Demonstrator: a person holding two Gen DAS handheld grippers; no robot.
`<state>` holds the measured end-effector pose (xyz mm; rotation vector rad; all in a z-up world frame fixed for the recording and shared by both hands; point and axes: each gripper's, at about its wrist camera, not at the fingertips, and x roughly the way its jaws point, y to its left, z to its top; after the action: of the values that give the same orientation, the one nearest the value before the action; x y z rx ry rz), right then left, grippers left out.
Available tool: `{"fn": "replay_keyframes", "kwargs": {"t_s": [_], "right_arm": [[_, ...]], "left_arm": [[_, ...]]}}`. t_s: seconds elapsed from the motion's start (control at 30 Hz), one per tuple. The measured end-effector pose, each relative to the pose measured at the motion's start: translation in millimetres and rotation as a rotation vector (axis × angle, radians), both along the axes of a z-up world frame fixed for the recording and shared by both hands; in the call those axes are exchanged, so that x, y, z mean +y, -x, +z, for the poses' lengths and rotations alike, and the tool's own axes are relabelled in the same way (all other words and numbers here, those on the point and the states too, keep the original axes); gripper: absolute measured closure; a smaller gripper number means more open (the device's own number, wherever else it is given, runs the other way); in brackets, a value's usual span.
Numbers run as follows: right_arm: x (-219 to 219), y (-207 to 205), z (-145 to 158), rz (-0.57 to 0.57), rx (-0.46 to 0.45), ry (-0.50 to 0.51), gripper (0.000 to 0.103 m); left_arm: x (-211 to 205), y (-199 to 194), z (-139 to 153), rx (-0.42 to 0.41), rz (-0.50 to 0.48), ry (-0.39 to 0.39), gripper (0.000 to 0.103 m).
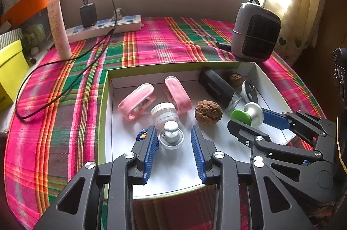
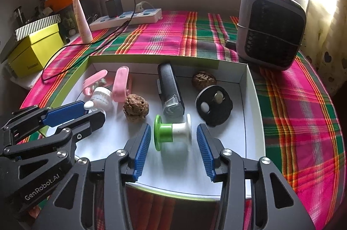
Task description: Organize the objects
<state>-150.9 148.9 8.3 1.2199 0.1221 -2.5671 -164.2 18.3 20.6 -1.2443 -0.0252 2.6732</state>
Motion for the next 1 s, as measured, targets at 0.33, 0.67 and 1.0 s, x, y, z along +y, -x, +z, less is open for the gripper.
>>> {"fn": "replay_keyframes", "kwargs": {"t_s": [0.33, 0.67, 1.0], "right_arm": [[0.7, -9.8, 6.4, -0.008, 0.018, 0.012, 0.057], [4.2, -31.0, 18.8, -0.015, 0.062, 0.039, 0.057], [7.1, -62.2, 28.9, -0.022, 0.09, 0.04, 0.057]], "left_arm": [[-1.8, -14.1, 5.6, 0.009, 0.015, 0.002, 0.07], [-5.3, -38.2, 16.8, 0.052, 0.047, 0.024, 0.069], [-5.0, -70.3, 24.5, 0.066, 0.044, 0.019, 0.068]]}}
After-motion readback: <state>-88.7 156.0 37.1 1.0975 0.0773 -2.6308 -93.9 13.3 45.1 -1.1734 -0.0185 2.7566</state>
